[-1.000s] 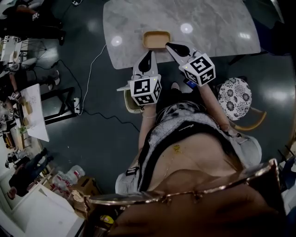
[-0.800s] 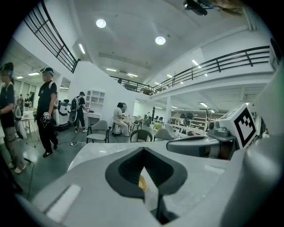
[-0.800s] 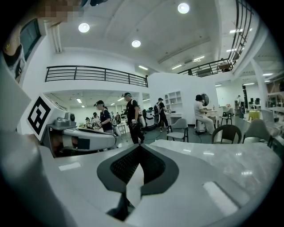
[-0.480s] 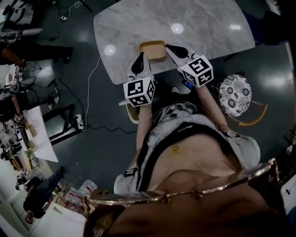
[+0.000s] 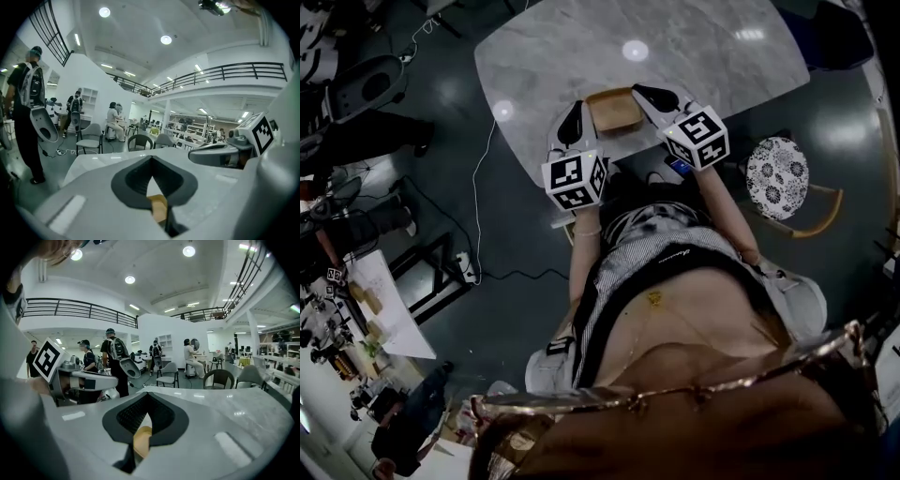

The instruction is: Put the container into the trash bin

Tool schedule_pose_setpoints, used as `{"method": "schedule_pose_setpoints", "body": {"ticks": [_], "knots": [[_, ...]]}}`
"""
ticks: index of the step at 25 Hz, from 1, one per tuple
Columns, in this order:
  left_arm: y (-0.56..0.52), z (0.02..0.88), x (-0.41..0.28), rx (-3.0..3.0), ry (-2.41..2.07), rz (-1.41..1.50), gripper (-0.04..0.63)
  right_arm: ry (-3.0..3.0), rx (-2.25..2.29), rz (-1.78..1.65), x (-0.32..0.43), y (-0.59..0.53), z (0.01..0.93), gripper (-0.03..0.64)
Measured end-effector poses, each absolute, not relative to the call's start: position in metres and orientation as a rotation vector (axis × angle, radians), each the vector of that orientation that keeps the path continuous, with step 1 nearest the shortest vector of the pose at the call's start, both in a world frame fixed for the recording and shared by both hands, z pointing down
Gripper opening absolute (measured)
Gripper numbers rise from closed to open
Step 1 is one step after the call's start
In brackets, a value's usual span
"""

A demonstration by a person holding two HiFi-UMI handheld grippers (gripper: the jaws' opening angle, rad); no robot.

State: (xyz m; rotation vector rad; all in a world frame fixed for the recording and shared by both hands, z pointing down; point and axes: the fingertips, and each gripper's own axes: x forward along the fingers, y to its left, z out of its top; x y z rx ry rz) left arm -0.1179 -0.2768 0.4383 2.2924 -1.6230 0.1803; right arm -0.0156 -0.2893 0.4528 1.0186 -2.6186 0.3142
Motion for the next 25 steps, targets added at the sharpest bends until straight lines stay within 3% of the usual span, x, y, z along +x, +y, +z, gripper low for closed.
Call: {"method": "schedule_pose_setpoints", "body": {"ticks": [25], "knots": [[-0.303,0.508,-0.128,2.114,-1.630,0.314,0.002,-2.429,0.862,0.440,-0.010,-0.334,0.548,0.023]]}}
